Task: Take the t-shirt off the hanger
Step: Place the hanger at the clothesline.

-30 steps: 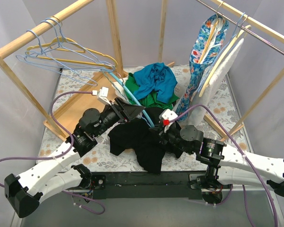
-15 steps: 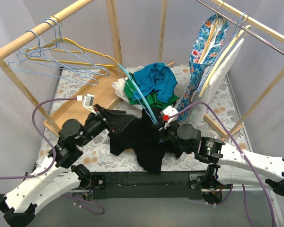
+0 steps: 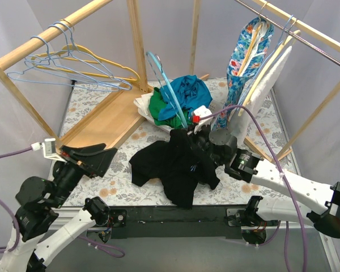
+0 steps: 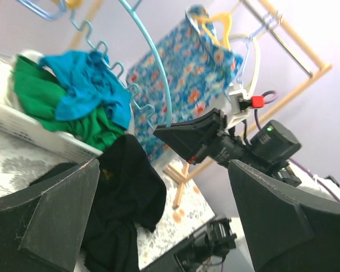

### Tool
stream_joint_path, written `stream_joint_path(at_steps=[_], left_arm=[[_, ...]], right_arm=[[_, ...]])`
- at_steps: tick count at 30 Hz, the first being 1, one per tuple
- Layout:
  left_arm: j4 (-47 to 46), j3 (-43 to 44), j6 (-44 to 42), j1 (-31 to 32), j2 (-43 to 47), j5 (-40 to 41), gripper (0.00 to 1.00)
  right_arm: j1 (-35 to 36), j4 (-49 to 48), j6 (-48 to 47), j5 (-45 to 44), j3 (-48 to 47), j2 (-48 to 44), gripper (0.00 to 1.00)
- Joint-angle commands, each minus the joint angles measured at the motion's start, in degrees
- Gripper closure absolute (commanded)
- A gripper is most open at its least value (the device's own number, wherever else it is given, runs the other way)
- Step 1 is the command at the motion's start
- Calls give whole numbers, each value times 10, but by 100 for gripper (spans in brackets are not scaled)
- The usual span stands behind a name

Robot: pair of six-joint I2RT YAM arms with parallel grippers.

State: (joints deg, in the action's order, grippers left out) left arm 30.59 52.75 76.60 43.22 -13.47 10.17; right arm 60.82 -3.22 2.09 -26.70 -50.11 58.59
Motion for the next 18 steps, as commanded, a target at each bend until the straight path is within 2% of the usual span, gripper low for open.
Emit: stream_joint_path(at_steps=[1, 2, 7, 11, 18], left_arm=[[85, 43, -19, -1, 6, 65, 2], [90, 52, -21, -1, 6, 69, 2], [119, 78, -29, -1, 7, 92, 2], [122, 80, -35, -1, 14, 107, 2], [127, 94, -39, -1, 11, 109, 2]], right_arm=[[-47, -99, -41, 101, -74, 52, 99], [-56, -105, -51, 141, -84, 61, 99], [-60, -74, -81, 217, -166, 103, 99], [-64, -73, -103, 229, -188, 115, 99], [-86, -48, -139, 263, -341, 206, 99]])
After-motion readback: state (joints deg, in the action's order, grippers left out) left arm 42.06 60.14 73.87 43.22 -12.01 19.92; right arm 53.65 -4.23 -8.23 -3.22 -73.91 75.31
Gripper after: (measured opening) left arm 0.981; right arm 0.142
